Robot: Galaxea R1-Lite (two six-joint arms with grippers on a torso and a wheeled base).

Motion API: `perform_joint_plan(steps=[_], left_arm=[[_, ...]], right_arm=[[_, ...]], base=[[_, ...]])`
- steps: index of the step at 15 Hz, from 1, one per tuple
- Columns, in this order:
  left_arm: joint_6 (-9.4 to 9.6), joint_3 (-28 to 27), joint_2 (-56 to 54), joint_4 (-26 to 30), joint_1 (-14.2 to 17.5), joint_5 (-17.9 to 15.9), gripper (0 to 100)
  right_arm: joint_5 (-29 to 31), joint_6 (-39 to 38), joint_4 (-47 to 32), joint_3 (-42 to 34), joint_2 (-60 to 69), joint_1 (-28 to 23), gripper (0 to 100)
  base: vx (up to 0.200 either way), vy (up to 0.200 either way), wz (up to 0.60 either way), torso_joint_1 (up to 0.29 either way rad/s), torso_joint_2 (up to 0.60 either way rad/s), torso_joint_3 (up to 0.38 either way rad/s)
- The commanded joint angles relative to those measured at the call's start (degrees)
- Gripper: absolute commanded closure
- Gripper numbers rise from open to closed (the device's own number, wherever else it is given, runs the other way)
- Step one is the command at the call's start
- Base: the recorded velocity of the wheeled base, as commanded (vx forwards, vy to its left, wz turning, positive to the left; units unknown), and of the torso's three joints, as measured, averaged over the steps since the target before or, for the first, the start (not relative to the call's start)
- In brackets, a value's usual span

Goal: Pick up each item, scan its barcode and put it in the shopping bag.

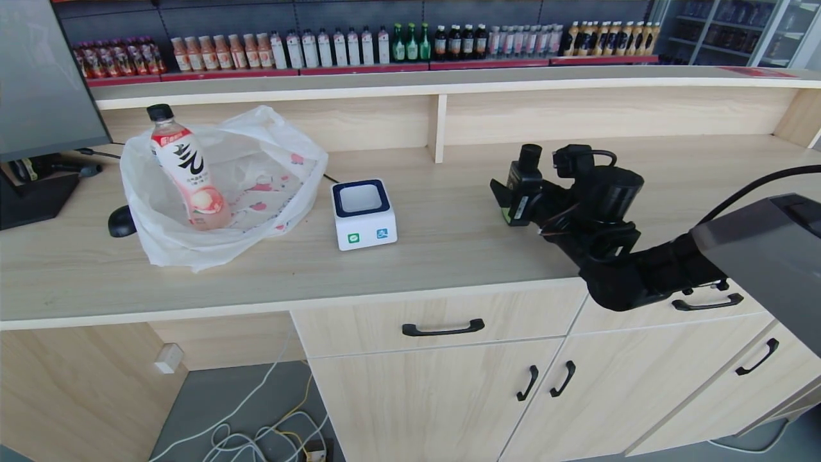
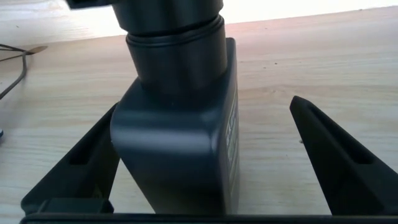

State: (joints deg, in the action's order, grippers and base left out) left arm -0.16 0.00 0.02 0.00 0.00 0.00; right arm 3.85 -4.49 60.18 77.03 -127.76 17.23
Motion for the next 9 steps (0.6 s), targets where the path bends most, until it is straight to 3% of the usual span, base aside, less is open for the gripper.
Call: perform_joint_plan(steps=[1, 9], left_arm=[[-0.02, 0.0, 0.0, 0.0, 0.0, 0.0, 0], [-0.02, 0.0, 0.0, 0.0, 0.0, 0.0, 0]], right_arm=[[-0.1, 0.0, 0.1, 0.0, -0.4, 0.0, 0], [0.1, 0.2, 0.4, 0.0, -1.0, 0.0, 0]], base=[[0.0, 0.0, 0.0, 0.0, 0.0, 0.0], [0.0, 0.0, 0.0, 0.0, 0.0, 0.0]])
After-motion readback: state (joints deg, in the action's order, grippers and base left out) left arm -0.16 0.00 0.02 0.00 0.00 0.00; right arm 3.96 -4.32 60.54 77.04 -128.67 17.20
